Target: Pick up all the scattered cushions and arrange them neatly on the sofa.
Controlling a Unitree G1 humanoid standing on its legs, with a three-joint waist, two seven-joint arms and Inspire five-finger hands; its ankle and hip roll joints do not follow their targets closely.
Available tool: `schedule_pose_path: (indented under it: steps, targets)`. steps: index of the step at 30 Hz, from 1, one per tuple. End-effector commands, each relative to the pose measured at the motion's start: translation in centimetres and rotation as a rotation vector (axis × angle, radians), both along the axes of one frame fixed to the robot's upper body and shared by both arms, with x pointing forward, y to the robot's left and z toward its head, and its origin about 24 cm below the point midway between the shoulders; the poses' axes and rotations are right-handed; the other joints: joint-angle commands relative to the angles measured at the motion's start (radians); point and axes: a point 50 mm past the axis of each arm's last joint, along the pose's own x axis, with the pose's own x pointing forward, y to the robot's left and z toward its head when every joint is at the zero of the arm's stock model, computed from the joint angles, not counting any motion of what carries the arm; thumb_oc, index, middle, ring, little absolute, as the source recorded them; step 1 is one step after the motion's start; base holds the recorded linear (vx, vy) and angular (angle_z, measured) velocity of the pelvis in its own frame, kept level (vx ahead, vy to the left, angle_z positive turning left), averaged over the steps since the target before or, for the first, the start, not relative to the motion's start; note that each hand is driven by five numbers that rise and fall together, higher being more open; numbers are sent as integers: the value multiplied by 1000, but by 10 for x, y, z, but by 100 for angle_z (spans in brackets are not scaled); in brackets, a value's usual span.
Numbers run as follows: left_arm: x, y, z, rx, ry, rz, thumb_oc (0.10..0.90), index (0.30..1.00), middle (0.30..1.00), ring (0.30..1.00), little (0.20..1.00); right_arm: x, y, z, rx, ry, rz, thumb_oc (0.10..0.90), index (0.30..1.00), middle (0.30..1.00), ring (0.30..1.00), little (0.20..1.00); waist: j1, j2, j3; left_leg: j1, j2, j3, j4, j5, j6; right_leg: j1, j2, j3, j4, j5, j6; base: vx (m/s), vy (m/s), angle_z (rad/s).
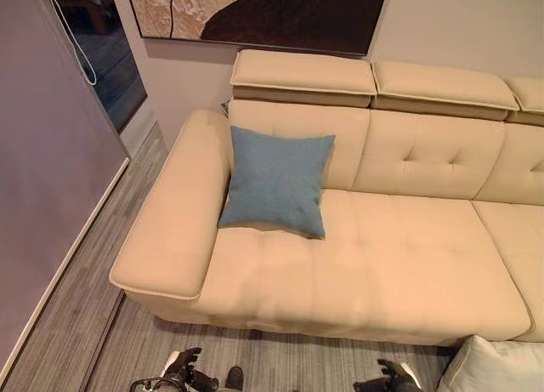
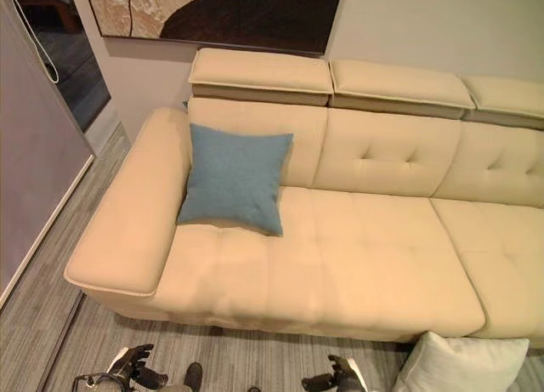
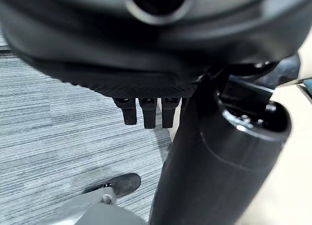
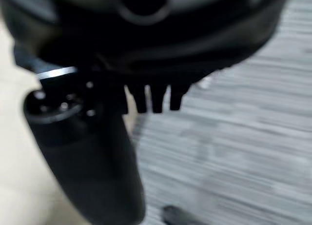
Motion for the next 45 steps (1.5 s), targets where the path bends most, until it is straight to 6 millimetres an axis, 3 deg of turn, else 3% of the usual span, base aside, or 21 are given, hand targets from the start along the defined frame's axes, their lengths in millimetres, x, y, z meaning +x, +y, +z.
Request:
schedule_pose_path:
  steps: [1, 5, 10, 14, 17, 21, 23, 27, 32, 34, 37, 45]
  targets:
    - [27, -2, 9, -1, -97, 10, 800, 900, 900, 900, 900, 24, -12, 11, -52, -86, -3, 800, 900, 900, 900, 900, 5, -52, 43, -17, -128, -87, 65, -113, 82, 5, -49, 66, -81, 123, 76, -72, 78, -38]
    - [33, -9, 9, 2, -98, -50, 800, 900, 900, 900, 900, 25, -14, 11, -78, -64, 45, 800, 900, 900, 900, 900, 21, -47, 58, -45, -181, -207, 126, -133, 74, -27, -56, 131, -78, 145, 91, -65, 127, -72]
    - [36, -10, 11, 15, -95, -99, 800, 900, 900, 900, 900, 27, -12, 12, -76, -57, 64, 800, 900, 900, 900, 900, 6, -38, 54, -9, -164, -170, 37, -116, 105, -101, -57, 194, -37, 168, 127, -44, 233, -81]
    - [43, -4, 15, 34, -113, -105, 800, 900, 900, 900, 900, 36, -5, 13, -62, -88, 68, 800, 900, 900, 900, 900, 2, -39, 76, -1, -151, -129, 13, -100, 123, -159, -48, 206, 29, 179, 142, -118, 108, -97]
    - [48, 1, 18, 49, -120, -101, 800, 900, 900, 900, 900, 37, -3, 12, -59, -91, 75, 800, 900, 900, 900, 900, 15, -25, 82, -7, -130, -76, -2, -88, 125, -166, -71, 75, 78, 150, 129, -132, 89, -85]
    - [41, 5, 16, 47, -99, -84, 800, 900, 900, 900, 900, 26, -6, 9, -60, -62, 57, 800, 900, 900, 900, 900, 29, -13, 53, 12, -114, -28, -39, -75, 130, -96, -74, -24, 108, 87, 108, -55, 44, -73]
    - [31, 6, 12, 46, -64, -85, 800, 900, 900, 900, 900, 23, -6, 8, -64, -53, 61, 800, 900, 900, 900, 900, 67, -17, 31, 5, -91, 72, -48, -66, 120, -15, -98, -113, 88, 61, 108, -171, -128, -76]
    - [29, 4, 10, 39, -56, -81, 800, 900, 900, 900, 900, 20, -8, 9, -71, -51, 52, 800, 900, 900, 900, 900, 64, -26, 34, -3, -87, 93, -28, -60, 108, 11, -79, -80, 11, 61, 101, -70, -113, -105]
    - [30, -3, 9, 11, -62, -67, 800, 900, 900, 900, 900, 16, -17, 10, -79, -60, -4, 800, 900, 900, 900, 900, 35, -18, 56, -12, -73, 78, 13, -68, 99, 17, -56, -52, -33, 72, 81, -64, -95, -5]
    - [32, -8, 8, 1, -64, -67, 800, 900, 900, 900, 900, 11, -19, 10, -85, -53, -35, 800, 900, 900, 900, 900, 35, -17, 67, -21, -87, 27, 41, -73, 93, 5, -53, -40, -23, 77, 75, -71, -48, -22]
    - [30, -17, 5, -16, -52, -61, 800, 900, 900, 900, 900, -1, -21, 7, -95, -14, -49, 800, 900, 900, 900, 900, 47, -21, 66, -22, -145, -120, 60, -100, 95, -7, -33, 16, -19, 88, 72, 9, -54, -49]
    - [29, -25, 4, -25, -47, -97, 800, 900, 900, 900, 900, -8, -19, 4, -91, 16, -65, 800, 900, 900, 900, 900, 40, -16, 54, 1, -146, -71, 74, -130, 114, 3, -23, 92, -12, 77, 82, 70, 69, -64]
